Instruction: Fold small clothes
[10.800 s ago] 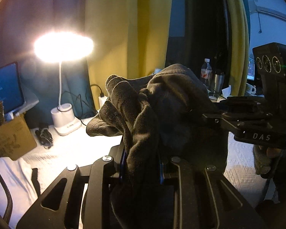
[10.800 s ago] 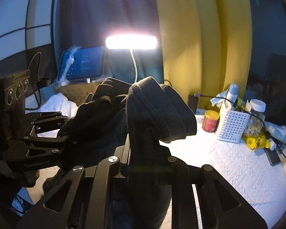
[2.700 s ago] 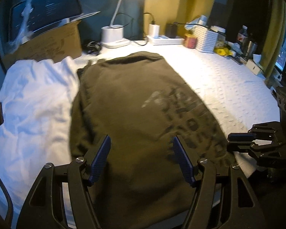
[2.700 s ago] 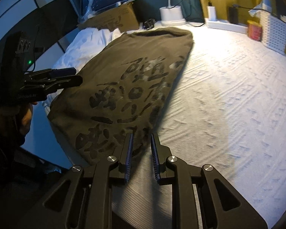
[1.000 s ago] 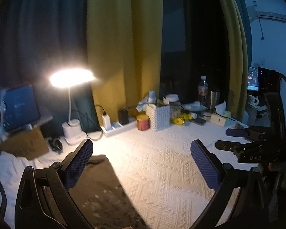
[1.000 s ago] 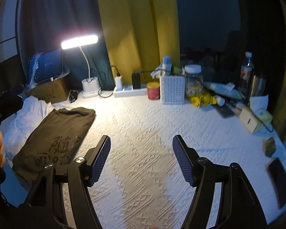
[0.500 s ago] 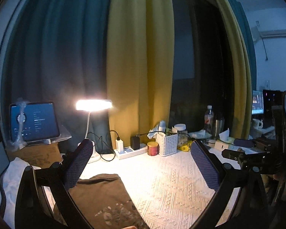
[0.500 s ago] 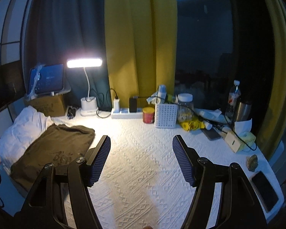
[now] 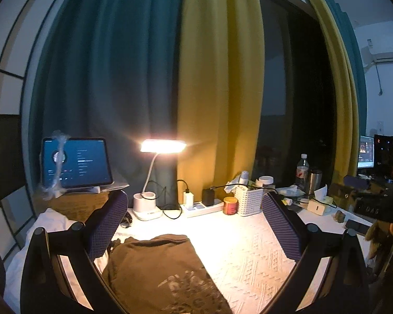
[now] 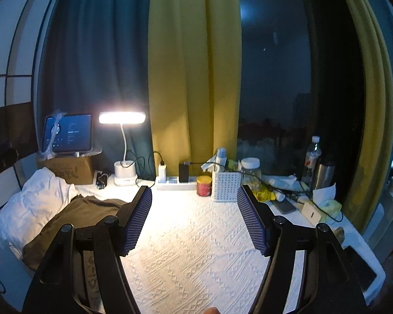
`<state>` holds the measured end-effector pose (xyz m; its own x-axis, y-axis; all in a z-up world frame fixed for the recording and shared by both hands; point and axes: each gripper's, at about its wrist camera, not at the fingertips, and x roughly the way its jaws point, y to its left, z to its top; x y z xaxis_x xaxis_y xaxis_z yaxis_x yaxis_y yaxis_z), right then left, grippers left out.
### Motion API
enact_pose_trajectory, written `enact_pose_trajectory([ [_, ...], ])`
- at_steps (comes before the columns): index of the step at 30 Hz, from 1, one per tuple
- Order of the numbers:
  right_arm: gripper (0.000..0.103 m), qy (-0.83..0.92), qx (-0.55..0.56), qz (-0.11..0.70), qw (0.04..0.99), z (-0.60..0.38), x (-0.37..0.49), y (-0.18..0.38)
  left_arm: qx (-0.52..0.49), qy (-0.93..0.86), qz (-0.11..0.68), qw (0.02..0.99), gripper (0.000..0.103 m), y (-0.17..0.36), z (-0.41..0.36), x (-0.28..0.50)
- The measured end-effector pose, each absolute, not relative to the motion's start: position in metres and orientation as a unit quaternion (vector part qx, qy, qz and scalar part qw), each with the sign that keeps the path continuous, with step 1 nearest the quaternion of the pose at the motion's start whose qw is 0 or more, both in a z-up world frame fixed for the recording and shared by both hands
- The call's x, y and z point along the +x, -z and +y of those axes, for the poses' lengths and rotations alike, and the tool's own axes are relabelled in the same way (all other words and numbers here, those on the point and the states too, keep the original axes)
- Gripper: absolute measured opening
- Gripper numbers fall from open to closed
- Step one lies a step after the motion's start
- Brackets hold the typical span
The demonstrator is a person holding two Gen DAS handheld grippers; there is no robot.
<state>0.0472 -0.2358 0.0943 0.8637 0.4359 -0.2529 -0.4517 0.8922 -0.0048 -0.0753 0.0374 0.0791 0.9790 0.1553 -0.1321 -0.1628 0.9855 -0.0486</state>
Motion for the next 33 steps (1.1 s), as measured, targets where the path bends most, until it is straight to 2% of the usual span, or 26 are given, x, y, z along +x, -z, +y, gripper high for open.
enact_pose_trajectory([
  [2, 0.072, -0.229, -0.037, 0.120, 0.965, -0.231, 0.044, -0.098, -0.033, -0.084, 0.063, 0.994, 0.101, -0.079, 0.042, -0.080],
  [5, 0.083, -0.231, -0.044, 0.113, 0.965, -0.224, 0.038, -0.102, -0.037, -0.086, 0.061, 0.994, 0.101, -0.078, 0.050, -0.086],
  [18, 0.083, -0.232, -0.053, 0.096, 0.967, -0.199, 0.029, -0.124, -0.032, -0.110, 0.067, 0.991, 0.101, -0.075, 0.086, -0.096],
  [33, 0.083, -0.229, -0.053, 0.106, 0.966, -0.186, 0.051, -0.127, -0.020, -0.090, 0.063, 0.994, 0.101, -0.085, 0.090, -0.073],
])
